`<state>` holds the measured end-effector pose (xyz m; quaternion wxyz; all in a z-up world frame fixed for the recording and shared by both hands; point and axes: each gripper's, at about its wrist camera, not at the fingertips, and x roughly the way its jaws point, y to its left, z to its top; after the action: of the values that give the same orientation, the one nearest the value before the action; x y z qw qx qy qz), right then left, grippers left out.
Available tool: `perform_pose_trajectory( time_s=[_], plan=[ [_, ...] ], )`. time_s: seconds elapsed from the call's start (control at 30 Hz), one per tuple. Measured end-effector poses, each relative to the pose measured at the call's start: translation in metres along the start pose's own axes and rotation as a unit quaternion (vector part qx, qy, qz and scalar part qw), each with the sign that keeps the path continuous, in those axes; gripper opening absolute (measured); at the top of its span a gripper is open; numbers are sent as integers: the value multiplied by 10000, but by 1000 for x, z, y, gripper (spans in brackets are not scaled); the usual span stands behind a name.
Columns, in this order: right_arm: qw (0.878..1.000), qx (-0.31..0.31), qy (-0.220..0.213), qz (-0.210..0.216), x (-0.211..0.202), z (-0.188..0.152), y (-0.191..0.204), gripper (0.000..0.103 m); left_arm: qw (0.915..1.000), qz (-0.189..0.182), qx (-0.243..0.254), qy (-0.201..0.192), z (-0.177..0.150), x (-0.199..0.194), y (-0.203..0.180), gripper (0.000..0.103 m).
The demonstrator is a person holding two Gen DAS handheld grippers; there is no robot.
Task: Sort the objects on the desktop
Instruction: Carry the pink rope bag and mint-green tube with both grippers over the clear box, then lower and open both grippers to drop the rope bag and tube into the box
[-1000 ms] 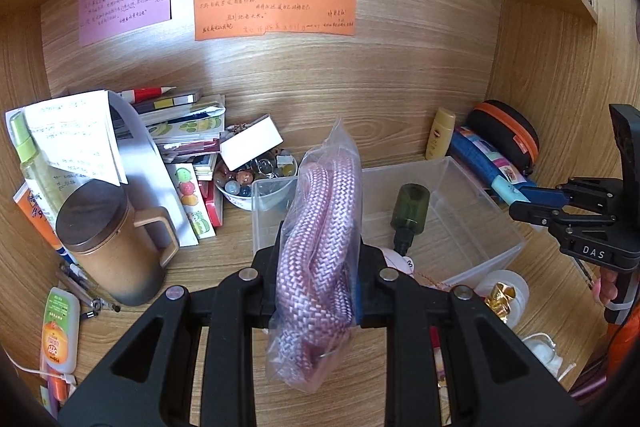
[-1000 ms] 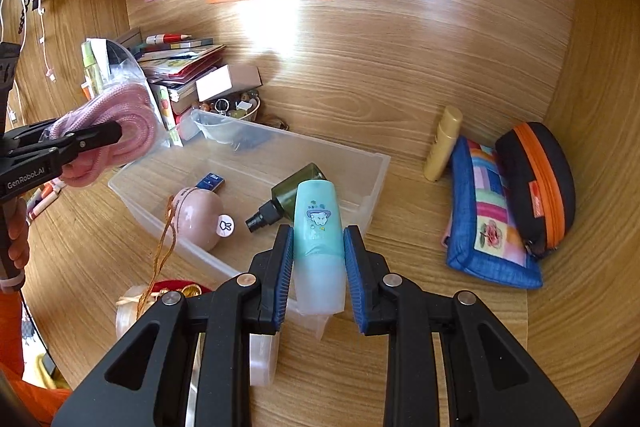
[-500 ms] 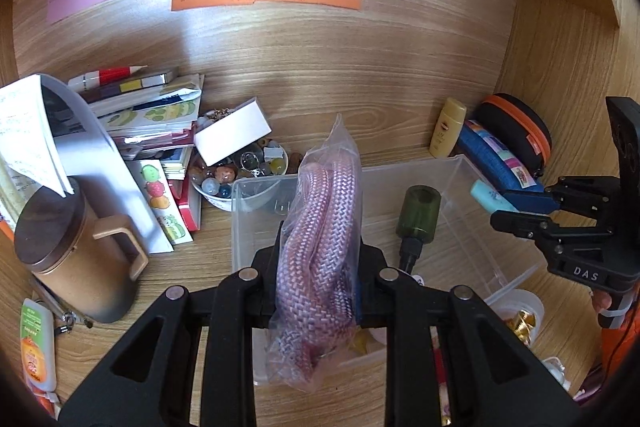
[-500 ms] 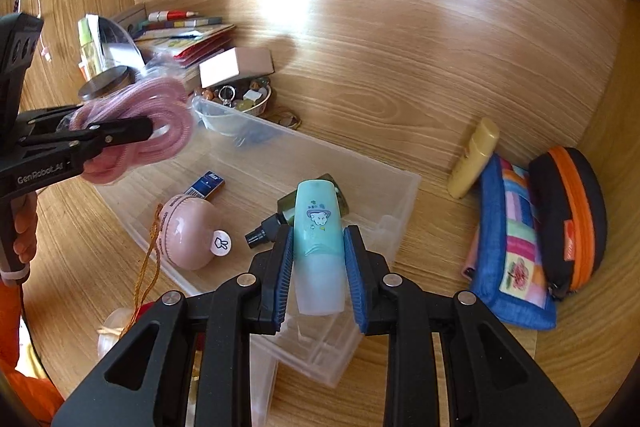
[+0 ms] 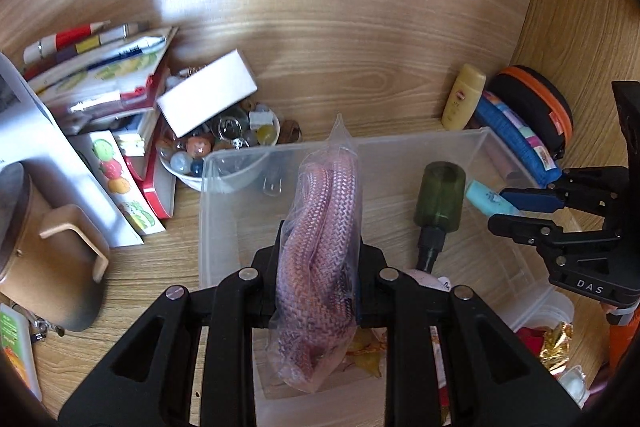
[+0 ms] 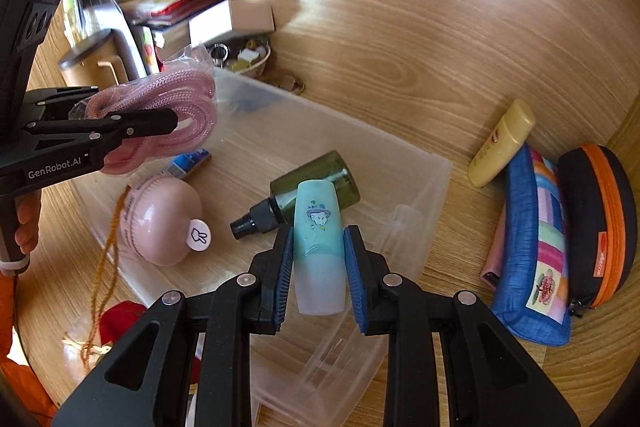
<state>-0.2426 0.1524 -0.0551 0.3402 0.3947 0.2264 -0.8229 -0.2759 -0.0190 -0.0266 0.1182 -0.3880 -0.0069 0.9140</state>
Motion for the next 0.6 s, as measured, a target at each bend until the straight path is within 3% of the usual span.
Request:
perform_pose_trajectory(
  time_s=[0.4,0.6],
  plan=[
    [9990,-307,287,-146,15,5,11,23,9998,22,125,125,-1,10,1,24],
    [9984,-391,341,-216,18,8,14,23,9992,251,300,124,-2,14,-2,24]
  ],
)
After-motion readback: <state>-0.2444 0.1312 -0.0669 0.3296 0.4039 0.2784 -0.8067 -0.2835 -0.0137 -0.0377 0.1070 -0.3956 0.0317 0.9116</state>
